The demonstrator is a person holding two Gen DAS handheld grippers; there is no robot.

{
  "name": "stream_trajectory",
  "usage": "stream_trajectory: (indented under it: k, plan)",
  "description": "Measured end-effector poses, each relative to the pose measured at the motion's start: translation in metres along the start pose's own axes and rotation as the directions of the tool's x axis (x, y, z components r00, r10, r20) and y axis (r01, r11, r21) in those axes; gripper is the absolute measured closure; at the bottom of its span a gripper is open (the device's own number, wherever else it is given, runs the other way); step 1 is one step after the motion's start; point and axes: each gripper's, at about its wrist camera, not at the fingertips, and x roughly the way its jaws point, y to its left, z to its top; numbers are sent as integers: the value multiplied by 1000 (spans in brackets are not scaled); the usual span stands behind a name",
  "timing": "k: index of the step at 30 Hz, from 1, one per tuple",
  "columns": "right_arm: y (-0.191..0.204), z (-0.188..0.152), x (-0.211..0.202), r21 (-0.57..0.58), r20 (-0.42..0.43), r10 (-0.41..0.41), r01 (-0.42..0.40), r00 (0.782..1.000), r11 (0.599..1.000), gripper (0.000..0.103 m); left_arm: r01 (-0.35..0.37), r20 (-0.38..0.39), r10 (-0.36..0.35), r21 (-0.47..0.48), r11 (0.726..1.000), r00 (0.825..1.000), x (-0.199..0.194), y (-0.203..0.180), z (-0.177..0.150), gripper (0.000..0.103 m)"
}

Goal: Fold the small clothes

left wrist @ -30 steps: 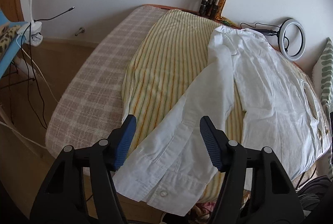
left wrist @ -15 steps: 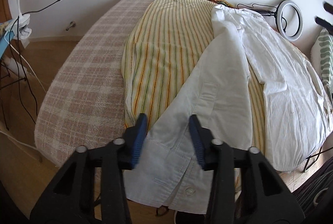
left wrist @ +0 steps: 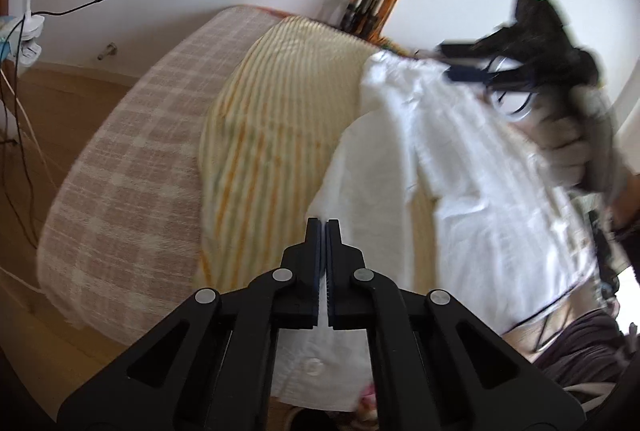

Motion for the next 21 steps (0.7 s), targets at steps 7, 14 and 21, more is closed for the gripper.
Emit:
stream_trajectory:
  k: [7, 14, 21]
  plan:
    - [-8, 15, 16, 0, -48, 20, -20, 999, 1000, 41, 212, 59, -215, 65, 975, 975, -27, -63, 2, 103]
    - [-12, 17, 32, -6, -132, -78, 78, 988, 997, 41, 277, -47, -273, 159, 948, 961, -1, -117, -16, 103]
    - [-49, 0, 34, 4, -191, -192, 197, 963, 980, 92, 327, -138, -304, 205, 922, 943, 8, -142, -30, 103]
